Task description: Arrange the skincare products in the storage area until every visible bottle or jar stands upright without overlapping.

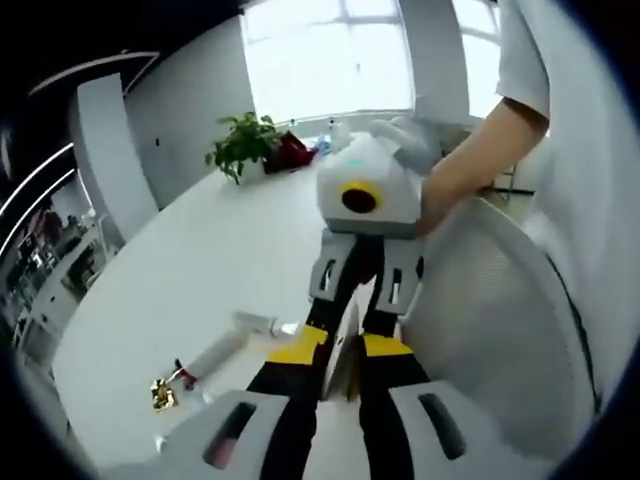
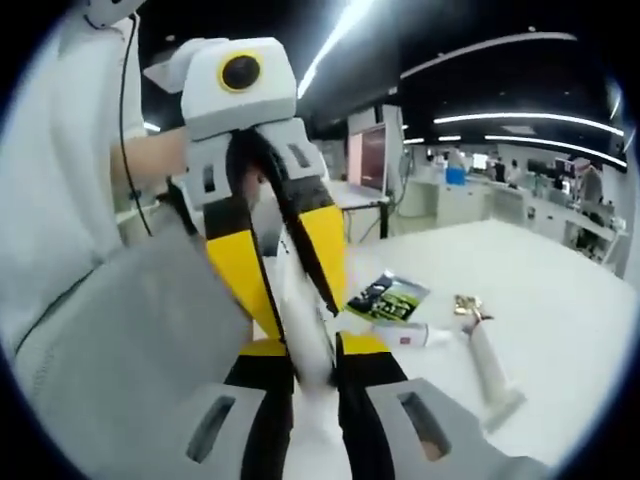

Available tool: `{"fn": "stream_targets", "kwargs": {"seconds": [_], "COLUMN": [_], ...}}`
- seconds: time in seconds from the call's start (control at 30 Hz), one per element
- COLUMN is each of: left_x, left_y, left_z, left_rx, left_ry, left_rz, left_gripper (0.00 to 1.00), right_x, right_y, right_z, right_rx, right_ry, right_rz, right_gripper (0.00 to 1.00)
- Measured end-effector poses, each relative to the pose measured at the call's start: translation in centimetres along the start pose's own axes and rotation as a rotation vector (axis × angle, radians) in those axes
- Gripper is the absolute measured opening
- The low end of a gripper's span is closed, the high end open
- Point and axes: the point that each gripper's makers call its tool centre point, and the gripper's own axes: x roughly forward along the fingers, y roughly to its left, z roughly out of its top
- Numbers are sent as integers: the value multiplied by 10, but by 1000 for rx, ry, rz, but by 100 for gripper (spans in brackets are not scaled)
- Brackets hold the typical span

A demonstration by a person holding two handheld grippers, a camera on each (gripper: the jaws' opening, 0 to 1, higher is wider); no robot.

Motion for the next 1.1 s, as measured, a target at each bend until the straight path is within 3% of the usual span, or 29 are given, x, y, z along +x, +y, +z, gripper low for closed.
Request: {"fn": "stream_targets", "kwargs": {"seconds": [0.43, 0.8, 0.87, 0.93, 1.1], "left_x": [21, 24, 23, 23, 23], "left_y": [0, 16, 20, 21, 23], "left_z": [-8, -7, -8, -8, -8], "left_rx": [28, 51, 53, 55, 70], "left_ry": [50, 19, 21, 19, 13], "left_rz": [-102, -116, -116, -125, -139], "left_gripper": [13, 11, 11, 11, 11], "right_x": [1, -1, 2, 3, 6], "right_y": [-5, -22, -24, -25, -29], "right_z": [-20, -21, -27, -46, -47], "right_rx": [25, 124, 129, 106, 96], "right_ry": [44, -13, 9, 79, 67], "right_rz": [45, 15, 13, 39, 47], "right_gripper": [15, 21, 22, 23, 21]}}
